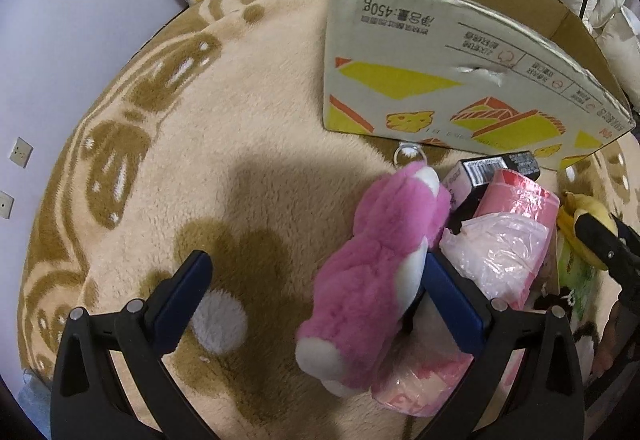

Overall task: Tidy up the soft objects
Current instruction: 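Grasp the pink plush bear with the left tool while the right tool grasps the yellow dog plush, then carry the pink bear and yellow dog plush into the box and release both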

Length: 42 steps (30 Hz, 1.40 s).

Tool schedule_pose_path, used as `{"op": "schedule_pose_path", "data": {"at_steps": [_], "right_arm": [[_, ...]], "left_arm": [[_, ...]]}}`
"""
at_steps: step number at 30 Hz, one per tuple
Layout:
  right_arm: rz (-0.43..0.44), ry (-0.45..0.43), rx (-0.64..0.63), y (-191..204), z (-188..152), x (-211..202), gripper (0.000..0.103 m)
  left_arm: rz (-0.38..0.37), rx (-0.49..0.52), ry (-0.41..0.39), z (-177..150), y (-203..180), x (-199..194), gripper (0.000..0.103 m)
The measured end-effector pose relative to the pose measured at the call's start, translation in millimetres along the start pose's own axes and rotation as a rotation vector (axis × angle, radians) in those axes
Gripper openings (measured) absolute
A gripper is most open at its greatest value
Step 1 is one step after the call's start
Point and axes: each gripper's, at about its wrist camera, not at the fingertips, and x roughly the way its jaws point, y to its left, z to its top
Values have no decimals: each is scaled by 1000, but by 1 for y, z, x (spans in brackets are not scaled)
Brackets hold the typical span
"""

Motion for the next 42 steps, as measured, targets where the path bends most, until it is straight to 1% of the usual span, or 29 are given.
{"op": "schedule_pose_path", "data": {"at_steps": [6, 9, 10, 12, 13, 16, 18, 20, 21, 22, 24, 25, 27, 32, 34, 38, 42], "right_arm": [[13, 6, -8, 4, -2, 0, 103], [8, 45, 2, 1, -5, 9, 103], [-1, 57, -2, 1, -7, 11, 103], [-11, 58, -15, 4, -7, 12, 103], [-10, 56, -17, 5, -7, 11, 103], [1, 49, -5, 6, -7, 10, 103], [2, 46, 7, 3, -8, 8, 103], [17, 37, 35, -2, -8, 6, 101], [14, 23, 48, -4, -8, 4, 97], [20, 19, 59, -8, -8, 3, 96], [43, 9, 87, -14, -8, -1, 91], [50, 4, 98, -16, -8, -2, 90], [56, -2, 109, -17, -9, -3, 87], [58, -45, 96, -9, -10, -13, 87], [60, -63, 79, -7, -11, -19, 87], [46, -120, 40, 2, -12, -35, 87], [72, -214, 8, 12, -7, -59, 87]], "left_arm": [[-4, 31, -25, 3, -2, 2, 103], [-18, 20, -21, 2, 0, 2, 103], [-22, 13, -18, 2, 0, 3, 101], [-29, 10, -14, 2, 2, 5, 91], [-54, 12, -11, 2, 2, 4, 85], [-111, -3, -1, 1, 3, 4, 77], [-125, -4, -4, -1, 3, 3, 67], [-143, 6, -7, -2, -1, 0, 47], [-154, 15, -10, -3, -3, -2, 47], [-156, 34, -17, -3, -8, -5, 45], [-128, 63, -36, -7, -13, -10, 42], [-114, 78, -45, -9, -17, -13, 42], [-103, 74, -57, -12, -18, -17, 41], [-54, 74, -107, -21, -17, -32, 39], [-40, 60, -143, -21, -14, -40, 39], [1, 18, -242, -22, -6, -64, 40], [51, 10, -344, -23, -1, -89, 40]]}}
